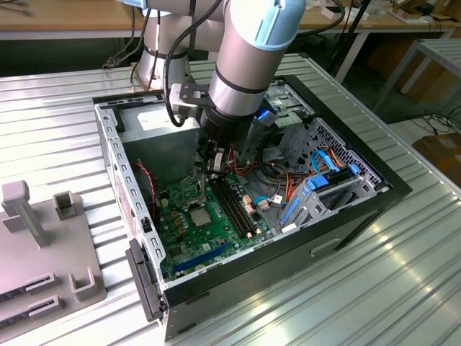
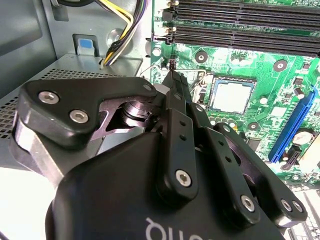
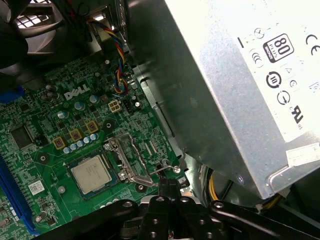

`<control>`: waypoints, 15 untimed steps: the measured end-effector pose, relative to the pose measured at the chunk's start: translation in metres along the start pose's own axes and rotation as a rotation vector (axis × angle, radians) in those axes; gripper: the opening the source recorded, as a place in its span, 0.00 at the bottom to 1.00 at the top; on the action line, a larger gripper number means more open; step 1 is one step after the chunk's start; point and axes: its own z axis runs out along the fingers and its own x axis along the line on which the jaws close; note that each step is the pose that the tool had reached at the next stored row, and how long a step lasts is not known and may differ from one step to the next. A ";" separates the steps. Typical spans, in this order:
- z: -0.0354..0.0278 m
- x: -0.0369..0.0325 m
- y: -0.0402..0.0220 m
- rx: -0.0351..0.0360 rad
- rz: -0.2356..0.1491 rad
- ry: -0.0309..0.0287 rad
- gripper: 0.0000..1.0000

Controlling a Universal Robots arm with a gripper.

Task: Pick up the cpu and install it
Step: 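Close the cpu cover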

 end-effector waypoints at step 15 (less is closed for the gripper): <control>-0.0014 0.0130 -0.0066 -0.0001 -0.001 0.0001 0.11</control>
